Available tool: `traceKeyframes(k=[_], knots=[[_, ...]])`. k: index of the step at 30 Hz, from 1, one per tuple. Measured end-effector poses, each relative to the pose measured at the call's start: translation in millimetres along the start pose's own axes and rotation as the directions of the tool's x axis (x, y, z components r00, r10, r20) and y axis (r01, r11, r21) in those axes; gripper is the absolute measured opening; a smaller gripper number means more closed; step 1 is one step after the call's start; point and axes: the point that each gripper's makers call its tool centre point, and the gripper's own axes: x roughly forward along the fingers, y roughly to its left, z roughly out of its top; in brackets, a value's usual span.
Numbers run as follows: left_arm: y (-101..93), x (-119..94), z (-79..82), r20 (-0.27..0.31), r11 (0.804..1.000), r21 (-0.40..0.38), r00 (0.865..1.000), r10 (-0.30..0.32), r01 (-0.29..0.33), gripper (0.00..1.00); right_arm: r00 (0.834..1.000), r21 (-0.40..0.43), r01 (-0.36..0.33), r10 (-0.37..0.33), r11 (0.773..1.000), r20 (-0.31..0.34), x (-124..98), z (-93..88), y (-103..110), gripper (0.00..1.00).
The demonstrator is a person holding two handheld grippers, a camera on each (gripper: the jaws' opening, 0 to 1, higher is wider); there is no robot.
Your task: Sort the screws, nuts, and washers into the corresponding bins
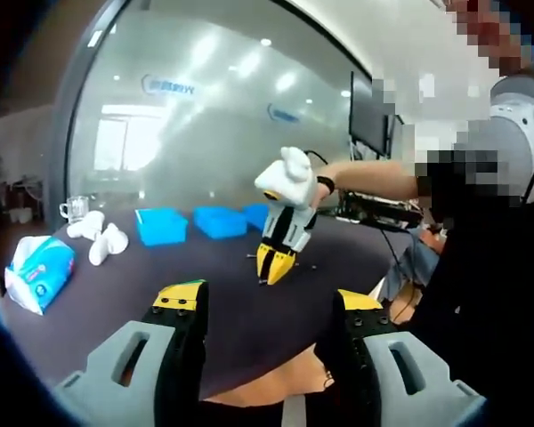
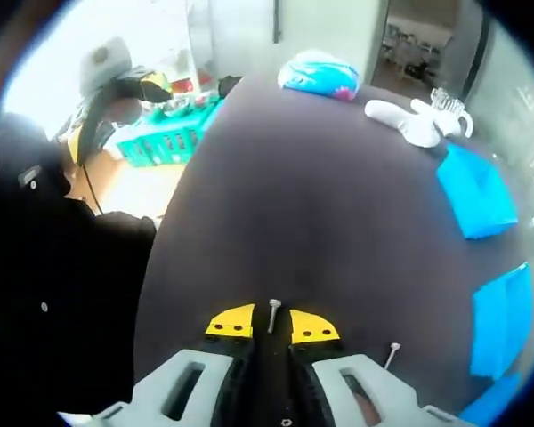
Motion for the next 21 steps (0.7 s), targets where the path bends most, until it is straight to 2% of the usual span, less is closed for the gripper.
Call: traceKeyframes(k=[7,12,21], knots=[[1.7,-1.5,-1.1,0.001,1.000,-0.007,1.000,0.009,-0.009,0.54,0.999,0.015,-0.022,0.023,1.000,-0.025,3.5,-0.6,-3.9,0.04],[2.6,-2.2,-0.5,0.001,1.000,-0.007,1.000,0.012,-0.012,0.54,0.999,-0.004,-0.019,0.019,1.000,-0.039,3.0,-1.0,-2.7,0.00],[3.9,-2.0,2.0,0.014,1.000,-0.014,1.000,0.014,-0.014,0.54,1.000,0.007,-0.020,0.020,1.000,-0.017,-2.3,-2.4,3.9,0.00]])
